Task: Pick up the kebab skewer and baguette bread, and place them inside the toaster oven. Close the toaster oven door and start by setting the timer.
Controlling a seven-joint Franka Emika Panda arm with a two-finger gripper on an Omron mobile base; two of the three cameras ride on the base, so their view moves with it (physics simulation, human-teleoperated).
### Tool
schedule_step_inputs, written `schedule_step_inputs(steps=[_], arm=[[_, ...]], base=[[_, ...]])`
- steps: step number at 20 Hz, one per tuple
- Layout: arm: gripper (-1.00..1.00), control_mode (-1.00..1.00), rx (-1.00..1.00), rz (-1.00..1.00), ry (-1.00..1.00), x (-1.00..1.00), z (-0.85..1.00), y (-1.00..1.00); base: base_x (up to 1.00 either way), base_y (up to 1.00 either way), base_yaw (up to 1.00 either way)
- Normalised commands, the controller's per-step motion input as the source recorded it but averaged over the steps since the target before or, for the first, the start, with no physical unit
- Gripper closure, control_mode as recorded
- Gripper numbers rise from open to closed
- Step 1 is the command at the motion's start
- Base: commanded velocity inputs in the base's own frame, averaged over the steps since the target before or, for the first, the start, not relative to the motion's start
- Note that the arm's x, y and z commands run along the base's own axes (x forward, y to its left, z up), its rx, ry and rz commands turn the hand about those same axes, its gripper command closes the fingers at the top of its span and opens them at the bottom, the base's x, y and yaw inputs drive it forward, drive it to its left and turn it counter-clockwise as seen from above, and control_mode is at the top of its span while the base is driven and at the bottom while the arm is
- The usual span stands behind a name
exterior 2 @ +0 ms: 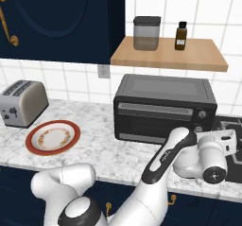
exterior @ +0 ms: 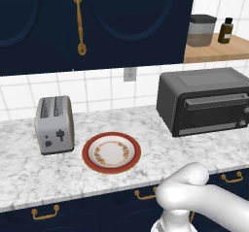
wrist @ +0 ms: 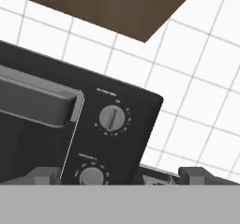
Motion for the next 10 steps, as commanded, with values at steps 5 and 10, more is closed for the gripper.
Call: schedule_step_inputs(steps=[5, 10], arm=[[-1.00, -1.00, 0.13, -0.02, -0.02, 0.17, 0.00, 0.00], [-1.00, -1.00, 0.13, -0.02, -0.07, 0.36, 0.00, 0.00]], base=[[0.00, 0.00, 0.00], [0.00, 0.00, 0.00]])
